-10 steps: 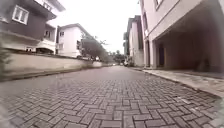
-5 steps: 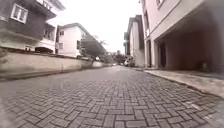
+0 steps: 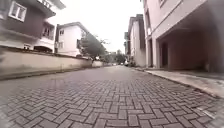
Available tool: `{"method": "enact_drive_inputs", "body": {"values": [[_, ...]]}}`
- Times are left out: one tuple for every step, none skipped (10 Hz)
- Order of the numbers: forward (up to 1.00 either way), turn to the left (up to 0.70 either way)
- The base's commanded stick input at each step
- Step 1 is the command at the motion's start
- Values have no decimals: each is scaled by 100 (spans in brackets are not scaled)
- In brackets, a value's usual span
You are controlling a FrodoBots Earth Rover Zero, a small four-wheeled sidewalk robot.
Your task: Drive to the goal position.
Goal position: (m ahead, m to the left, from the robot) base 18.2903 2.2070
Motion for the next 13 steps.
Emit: {"method": "enact_drive_inputs", "body": {"values": [[50,0],[50,0],[50,0],[50,0],[50,0],[50,0],[50,0],[50,0],[50,0],[50,0],[50,0],[50,0],[50,0]]}}
